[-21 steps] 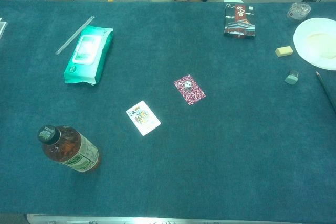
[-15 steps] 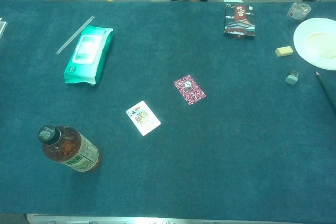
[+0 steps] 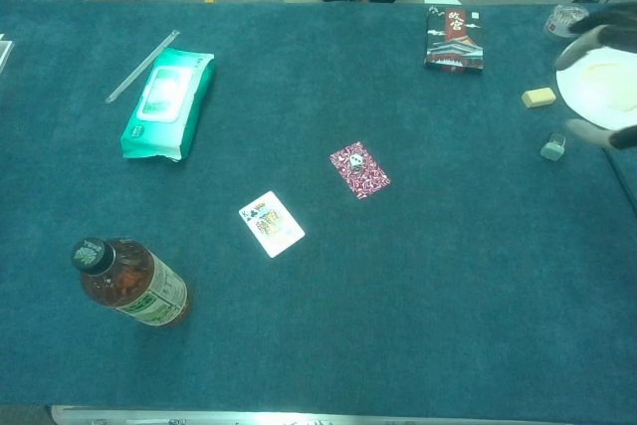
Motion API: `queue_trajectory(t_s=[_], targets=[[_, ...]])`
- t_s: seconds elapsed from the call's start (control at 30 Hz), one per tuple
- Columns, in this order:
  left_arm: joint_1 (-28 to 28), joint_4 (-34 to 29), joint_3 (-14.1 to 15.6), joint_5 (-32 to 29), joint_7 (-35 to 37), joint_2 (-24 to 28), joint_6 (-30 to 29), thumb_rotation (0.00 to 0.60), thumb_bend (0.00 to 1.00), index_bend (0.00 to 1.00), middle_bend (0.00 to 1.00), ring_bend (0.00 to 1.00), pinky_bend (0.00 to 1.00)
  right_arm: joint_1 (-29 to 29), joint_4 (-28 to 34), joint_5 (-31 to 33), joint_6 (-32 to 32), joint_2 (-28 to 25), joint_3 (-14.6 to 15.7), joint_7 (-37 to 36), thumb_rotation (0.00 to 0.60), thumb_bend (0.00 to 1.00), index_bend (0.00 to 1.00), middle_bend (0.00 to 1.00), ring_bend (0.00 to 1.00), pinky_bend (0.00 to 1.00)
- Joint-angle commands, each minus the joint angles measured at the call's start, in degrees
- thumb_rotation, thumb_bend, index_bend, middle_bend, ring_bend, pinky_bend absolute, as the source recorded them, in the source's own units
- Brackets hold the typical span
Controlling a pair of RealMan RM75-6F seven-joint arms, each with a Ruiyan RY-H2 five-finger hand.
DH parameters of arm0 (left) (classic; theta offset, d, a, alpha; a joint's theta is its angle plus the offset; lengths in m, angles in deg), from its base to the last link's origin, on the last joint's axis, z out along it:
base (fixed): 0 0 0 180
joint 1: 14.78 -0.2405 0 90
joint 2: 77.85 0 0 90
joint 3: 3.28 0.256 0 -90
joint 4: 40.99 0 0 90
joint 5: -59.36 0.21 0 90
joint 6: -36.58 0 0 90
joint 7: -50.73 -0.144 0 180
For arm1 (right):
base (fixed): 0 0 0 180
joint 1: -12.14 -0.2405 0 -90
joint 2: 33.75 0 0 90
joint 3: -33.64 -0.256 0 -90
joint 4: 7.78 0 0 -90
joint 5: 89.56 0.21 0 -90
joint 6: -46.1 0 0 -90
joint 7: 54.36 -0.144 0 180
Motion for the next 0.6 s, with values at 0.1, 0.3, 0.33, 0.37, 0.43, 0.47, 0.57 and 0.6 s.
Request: queue_trajectory(t_s=[0.1,0.3,0.33,0.37,0.43,0.47,0.57,0.6], targets=[[-0.16,-0.02,0.35,0.87,0.08,0.08,-0.41,0.600,0.27,0.28,0.21,0.13,0.09,-5.85,-1.17,5.30,-5.75,4.60,-3.66,0.86,0.600,0.17,0.44,0.21,0.00,0.00],[-0.55,0.01,0.39,1.19,0.42,0.41,-1.25,0.600,0.27,0.28,0.21,0.13,0.09,-11.75,-3.82,13.32,-10.71,10.45,-5.75,7.09,0.600,0.17,0.44,0.21,0.00,0.00],[-0.61,0.07,0.46,1.22,0.47,0.37,-1.25,0.600,0.27,0.28,0.21,0.13,0.09,-12.89,-4.48,14.90,-11.59,11.54,-6.03,8.13,0.600,0.17,0.44,0.21,0.00,0.00],[-0.66,0.11,0.51,1.26,0.51,0.33,-1.28,0.600,0.27,0.28,0.21,0.13,0.09,-13.68,-4.99,16.12,-12.21,12.34,-6.20,8.80,0.600,0.18,0.44,0.21,0.00,0.00],[-0.76,0.18,0.65,1.46,0.66,0.23,-1.37,0.600,0.27,0.28,0.21,0.13,0.09,-15.42,-6.36,18.71,-13.37,14.19,-6.42,10.38,0.600,0.18,0.44,0.21,0.00,0.00],[-0.81,0.25,0.70,1.51,0.71,0.17,-1.41,0.600,0.27,0.28,0.21,0.13,0.09,-16.07,-6.92,19.59,-13.68,14.98,-6.44,11.00,0.600,0.18,0.44,0.21,0.00,0.00],[-0.95,0.43,0.75,1.63,0.89,0.12,-1.63,0.600,0.27,0.28,0.21,0.13,0.09,-17.93,-8.39,21.49,-14.56,17.36,-6.13,12.40,0.600,0.20,0.45,0.21,0.00,0.00],[-1.03,0.49,0.75,1.68,0.95,0.11,-1.80,0.600,0.27,0.28,0.21,0.13,0.09,-18.38,-8.77,21.89,-14.68,18.04,-6.06,12.62,0.600,0.21,0.46,0.21,0.00,0.00]])
